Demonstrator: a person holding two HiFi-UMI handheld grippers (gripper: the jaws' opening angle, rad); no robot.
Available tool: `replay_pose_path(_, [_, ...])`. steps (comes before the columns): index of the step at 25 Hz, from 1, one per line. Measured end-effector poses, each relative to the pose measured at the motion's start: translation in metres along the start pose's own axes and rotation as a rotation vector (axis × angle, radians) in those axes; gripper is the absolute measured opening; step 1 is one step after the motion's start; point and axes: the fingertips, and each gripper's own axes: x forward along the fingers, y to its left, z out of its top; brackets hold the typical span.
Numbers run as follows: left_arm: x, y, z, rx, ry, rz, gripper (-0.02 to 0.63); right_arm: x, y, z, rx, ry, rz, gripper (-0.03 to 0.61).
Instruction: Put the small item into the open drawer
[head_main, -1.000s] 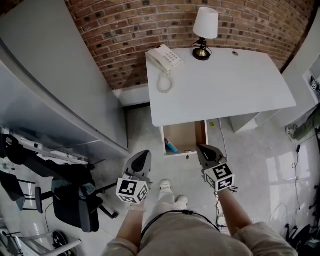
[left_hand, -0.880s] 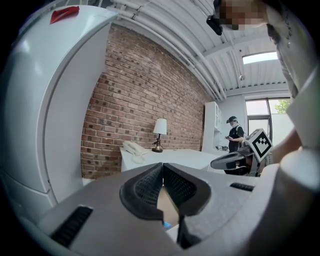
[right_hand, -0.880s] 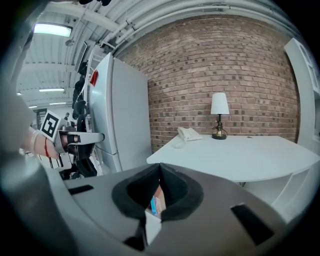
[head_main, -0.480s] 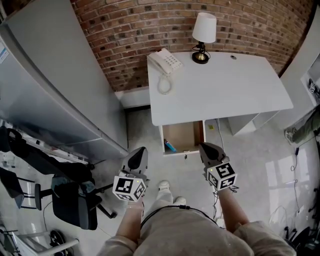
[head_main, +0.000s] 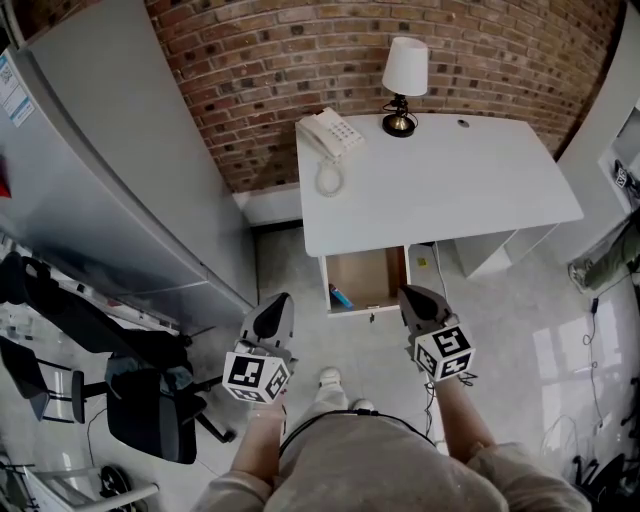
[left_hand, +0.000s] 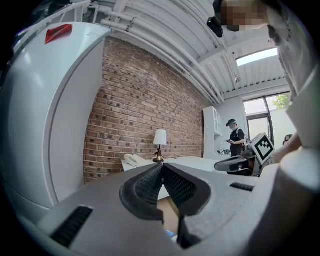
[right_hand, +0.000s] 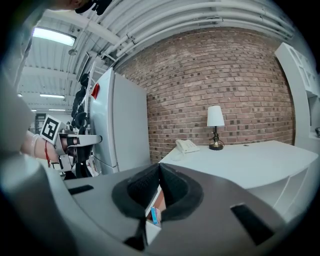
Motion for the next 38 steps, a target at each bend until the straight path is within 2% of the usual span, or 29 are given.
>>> replay_pose_path(38, [-0.013, 0.001, -0.008, 0.007, 0.021, 0.011, 0.006, -0.012, 0.003, 0.000, 0.019, -0.030, -0.013, 0.005])
